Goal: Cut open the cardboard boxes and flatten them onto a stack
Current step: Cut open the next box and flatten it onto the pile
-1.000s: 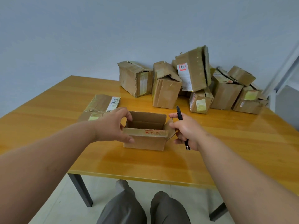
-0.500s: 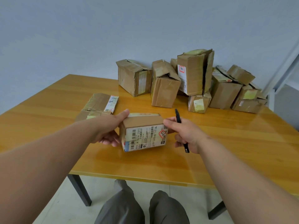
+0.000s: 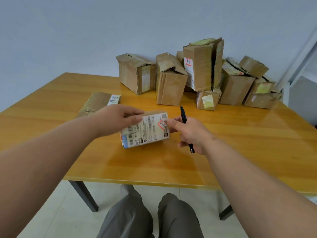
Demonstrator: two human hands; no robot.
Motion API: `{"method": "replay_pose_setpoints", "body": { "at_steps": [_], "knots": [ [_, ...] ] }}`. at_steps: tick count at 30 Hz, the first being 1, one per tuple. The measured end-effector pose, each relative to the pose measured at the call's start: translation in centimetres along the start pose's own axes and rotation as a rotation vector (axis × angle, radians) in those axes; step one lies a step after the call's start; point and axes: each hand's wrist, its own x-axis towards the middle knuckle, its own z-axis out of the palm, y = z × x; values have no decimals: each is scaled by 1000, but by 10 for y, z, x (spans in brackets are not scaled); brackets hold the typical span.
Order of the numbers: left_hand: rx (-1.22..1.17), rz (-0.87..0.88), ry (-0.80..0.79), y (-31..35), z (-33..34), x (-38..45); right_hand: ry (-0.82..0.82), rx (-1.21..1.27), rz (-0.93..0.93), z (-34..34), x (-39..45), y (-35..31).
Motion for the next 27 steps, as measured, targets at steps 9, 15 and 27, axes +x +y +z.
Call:
{"method": "replay_pose_setpoints", "body": {
  "at_steps": [9, 15, 27],
  "knots": [
    [130, -6, 130, 5, -1, 12, 32, -62, -66, 3, 1, -4],
    [686, 9, -42, 14, 10, 18, 23, -150, -10, 3, 4, 0],
    [520, 95, -9, -5, 11, 33, 112, -477, -78, -6, 16, 7]
  ]
}}
